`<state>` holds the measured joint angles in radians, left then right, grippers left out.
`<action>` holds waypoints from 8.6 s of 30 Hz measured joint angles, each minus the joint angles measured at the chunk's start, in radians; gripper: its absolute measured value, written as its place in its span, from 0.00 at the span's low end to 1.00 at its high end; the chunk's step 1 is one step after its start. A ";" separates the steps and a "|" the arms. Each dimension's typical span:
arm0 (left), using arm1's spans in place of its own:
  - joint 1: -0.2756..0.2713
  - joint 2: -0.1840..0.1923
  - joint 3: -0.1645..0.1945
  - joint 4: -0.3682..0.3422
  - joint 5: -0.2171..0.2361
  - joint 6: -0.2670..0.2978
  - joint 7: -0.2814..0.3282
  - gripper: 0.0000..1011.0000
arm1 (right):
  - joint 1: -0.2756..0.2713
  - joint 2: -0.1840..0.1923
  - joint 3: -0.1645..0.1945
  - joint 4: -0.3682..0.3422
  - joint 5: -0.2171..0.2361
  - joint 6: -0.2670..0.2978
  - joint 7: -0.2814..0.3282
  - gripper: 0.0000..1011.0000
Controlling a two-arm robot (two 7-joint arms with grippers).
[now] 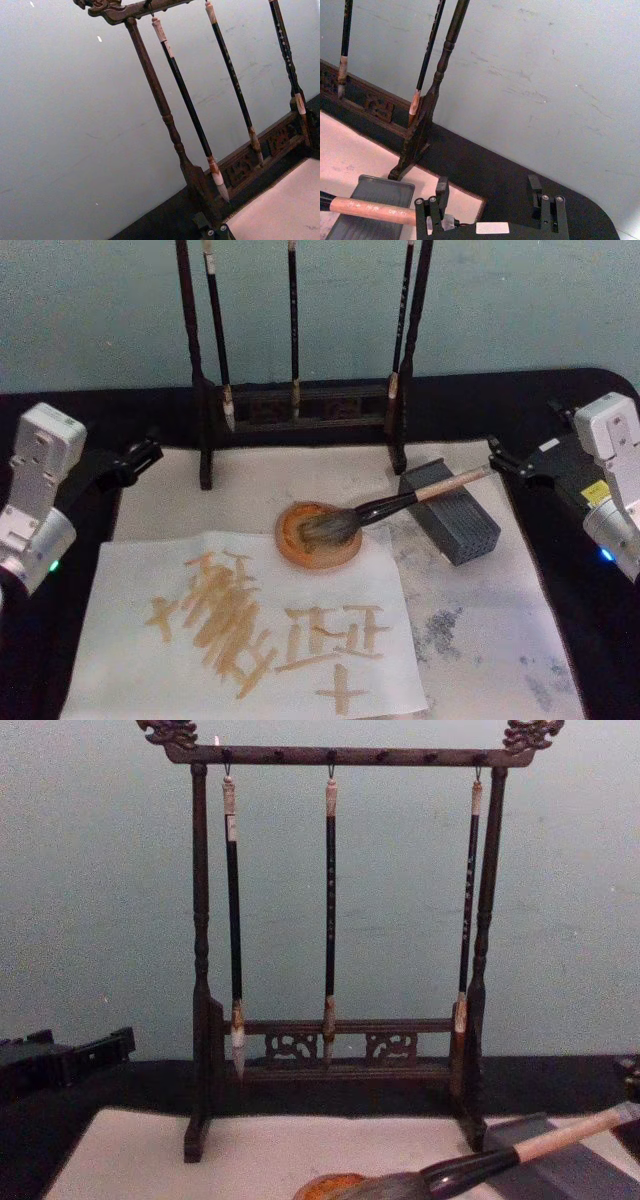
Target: Pick up the brush from the inkstone, write on the paper, then place the brush back to its original position.
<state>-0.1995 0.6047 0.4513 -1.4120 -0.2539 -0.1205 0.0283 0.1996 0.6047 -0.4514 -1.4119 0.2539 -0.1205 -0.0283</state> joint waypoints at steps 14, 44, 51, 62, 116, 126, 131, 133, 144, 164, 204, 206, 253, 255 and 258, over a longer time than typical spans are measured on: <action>0.000 0.000 0.000 0.000 0.000 0.000 0.000 0.99 | 0.000 0.000 0.000 0.000 0.000 0.000 0.000 0.99; 0.000 0.000 0.000 0.000 0.000 0.000 0.000 0.99 | 0.000 0.000 0.000 0.000 0.000 0.000 0.000 0.99; 0.000 0.000 0.000 0.000 0.000 0.000 0.000 0.99 | -0.007 -0.004 0.013 0.000 0.013 0.004 0.011 0.99; 0.000 0.000 0.000 0.000 0.000 0.000 0.000 0.99 | -0.094 0.003 0.086 -0.078 0.091 0.013 0.061 0.99; 0.000 0.000 0.000 0.000 0.000 0.000 0.000 0.99 | -0.189 -0.198 0.291 -0.023 0.933 0.350 0.393 0.99; 0.000 0.000 0.000 0.000 0.000 0.000 0.000 0.99 | -0.146 -0.202 0.263 0.026 0.975 0.361 0.401 0.99; 0.000 0.000 0.000 0.000 0.000 0.000 0.000 0.99 | -0.132 -0.199 0.253 0.050 0.991 0.362 0.399 0.99; 0.000 0.000 0.000 0.000 0.000 0.000 0.000 0.99 | -0.129 -0.197 0.249 0.056 0.995 0.362 0.398 0.99; 0.000 0.000 0.000 0.000 0.000 0.000 0.000 0.99 | -0.115 -0.186 0.236 0.077 1.036 0.361 0.393 0.99; 0.000 0.000 0.000 0.000 0.000 0.000 0.000 0.99 | -0.068 -0.183 0.192 0.127 1.099 0.359 0.403 0.99; 0.000 0.000 0.000 0.000 0.000 0.000 0.000 0.99 | -0.007 -0.155 0.110 0.187 1.155 0.322 0.424 0.99; 0.000 0.000 0.000 0.000 0.000 0.000 0.000 0.99 | -0.007 -0.155 0.111 0.186 1.155 0.322 0.424 0.99; 0.000 0.000 0.000 0.000 0.000 0.000 0.000 0.99 | -0.011 -0.157 0.115 0.183 1.153 0.325 0.423 0.19; 0.000 0.000 0.000 0.000 0.000 0.000 0.000 0.99 | -0.011 -0.157 0.115 0.183 1.153 0.325 0.423 0.19; 0.000 0.000 0.000 0.000 0.000 0.000 0.000 0.99 | -0.011 -0.157 0.115 0.183 1.153 0.325 0.423 0.19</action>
<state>-0.1995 0.6047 0.4514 -1.4120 -0.2539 -0.1205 0.0283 0.1882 0.4479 -0.3362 -1.2288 1.4067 0.2041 0.3946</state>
